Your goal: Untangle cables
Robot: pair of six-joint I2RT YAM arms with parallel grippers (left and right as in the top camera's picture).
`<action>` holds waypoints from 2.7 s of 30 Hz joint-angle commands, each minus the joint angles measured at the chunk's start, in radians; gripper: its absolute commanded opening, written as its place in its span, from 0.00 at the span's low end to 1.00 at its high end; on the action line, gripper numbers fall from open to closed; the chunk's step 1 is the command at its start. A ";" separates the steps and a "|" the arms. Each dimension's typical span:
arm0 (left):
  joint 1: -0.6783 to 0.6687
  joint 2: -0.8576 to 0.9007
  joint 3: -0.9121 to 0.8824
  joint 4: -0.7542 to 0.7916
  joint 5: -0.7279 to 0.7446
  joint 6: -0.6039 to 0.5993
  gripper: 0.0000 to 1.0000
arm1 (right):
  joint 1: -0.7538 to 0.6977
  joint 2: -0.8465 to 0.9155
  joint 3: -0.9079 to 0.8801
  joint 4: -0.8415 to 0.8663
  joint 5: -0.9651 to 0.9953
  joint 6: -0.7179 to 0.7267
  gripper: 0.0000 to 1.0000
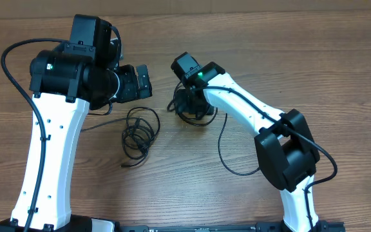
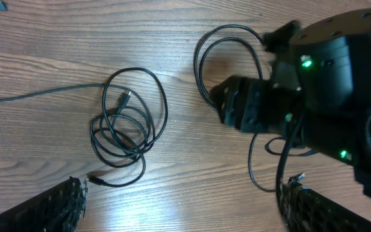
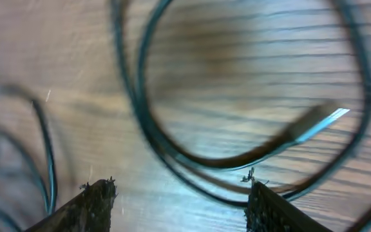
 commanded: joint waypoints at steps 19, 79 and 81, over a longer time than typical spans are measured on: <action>-0.003 0.008 -0.004 0.003 0.012 0.008 1.00 | 0.070 0.011 -0.076 -0.068 0.082 -0.465 0.66; 0.206 0.008 -0.004 -0.016 0.031 -0.061 0.99 | -0.004 0.005 0.505 -0.300 0.080 -0.322 0.04; 0.206 0.008 -0.004 -0.018 0.031 -0.060 1.00 | -0.037 0.005 0.618 -0.349 0.105 -0.280 0.04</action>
